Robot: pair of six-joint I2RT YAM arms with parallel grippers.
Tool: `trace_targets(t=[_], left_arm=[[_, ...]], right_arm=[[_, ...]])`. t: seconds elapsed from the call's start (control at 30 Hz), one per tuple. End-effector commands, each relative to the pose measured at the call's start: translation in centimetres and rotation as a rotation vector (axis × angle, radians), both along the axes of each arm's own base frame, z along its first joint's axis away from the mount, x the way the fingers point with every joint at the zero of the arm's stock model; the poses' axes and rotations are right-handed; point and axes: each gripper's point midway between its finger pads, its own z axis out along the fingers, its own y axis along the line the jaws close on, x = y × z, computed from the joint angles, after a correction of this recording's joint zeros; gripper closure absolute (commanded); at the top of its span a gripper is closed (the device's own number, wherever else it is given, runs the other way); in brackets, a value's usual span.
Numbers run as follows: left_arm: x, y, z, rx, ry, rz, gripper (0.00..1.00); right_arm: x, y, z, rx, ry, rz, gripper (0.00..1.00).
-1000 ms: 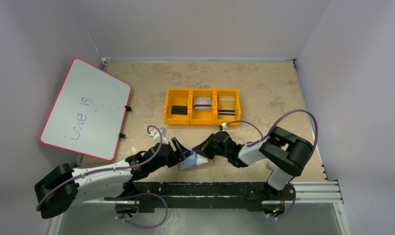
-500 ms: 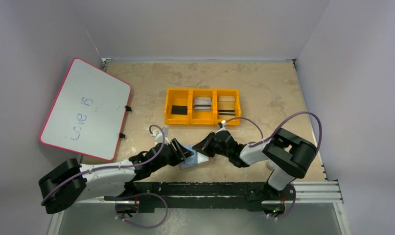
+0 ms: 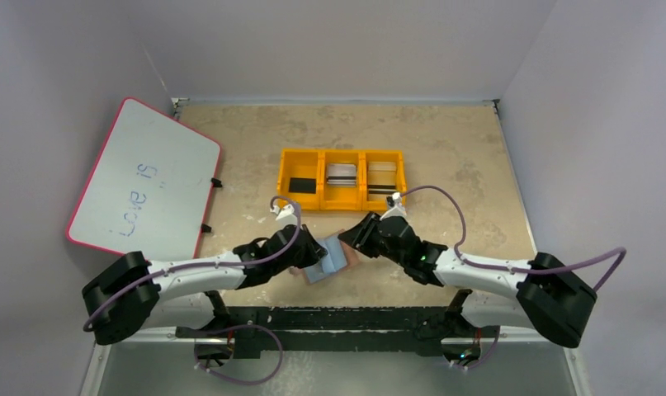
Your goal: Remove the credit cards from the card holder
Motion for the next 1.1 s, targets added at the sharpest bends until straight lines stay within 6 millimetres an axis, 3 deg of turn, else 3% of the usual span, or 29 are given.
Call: trace_targets(t=[0.0,0.1,0.23,0.4,0.57,0.73,0.87,1.07], left_arm=[[1.3,-1.3,1.1,0.069,-0.049,-0.051,0.98],[1.7,-2.7,1.1,0.059,-0.046,-0.08,0.96],[2.7,-4.7,1.5,0.06,-0.049,-0.104,0.86],[3.8,-6.4,1.4,0.098,-0.035,-0.112,0.75],[4.3,-7.2,0.3,0.109,-0.011,-0.104,0.68],[4.9,-8.9,-0.9,0.117,0.013,-0.123,0.67],[5.4,-8.0,-0.8,0.135,0.006,-0.067,0.68],[6.2,-5.5,3.1,0.149,-0.082,0.015,0.64]], right_arm=[[-0.2,-3.4,-2.3,-0.202,0.004,-0.038,0.61],[-0.6,-3.8,-2.5,-0.241,0.017,-0.02,0.61],[-0.5,-4.6,-2.9,-0.29,0.01,-0.028,0.59],[-0.9,-6.1,-3.5,-0.33,0.042,-0.07,0.68],[-1.5,-6.9,-2.1,-0.247,-0.014,-0.077,0.72],[-2.8,-6.4,-0.2,-0.127,-0.073,-0.014,0.72],[-3.8,-4.7,1.2,-0.003,-0.135,0.077,0.75],[-3.9,-2.0,1.6,0.03,-0.153,0.186,0.78]])
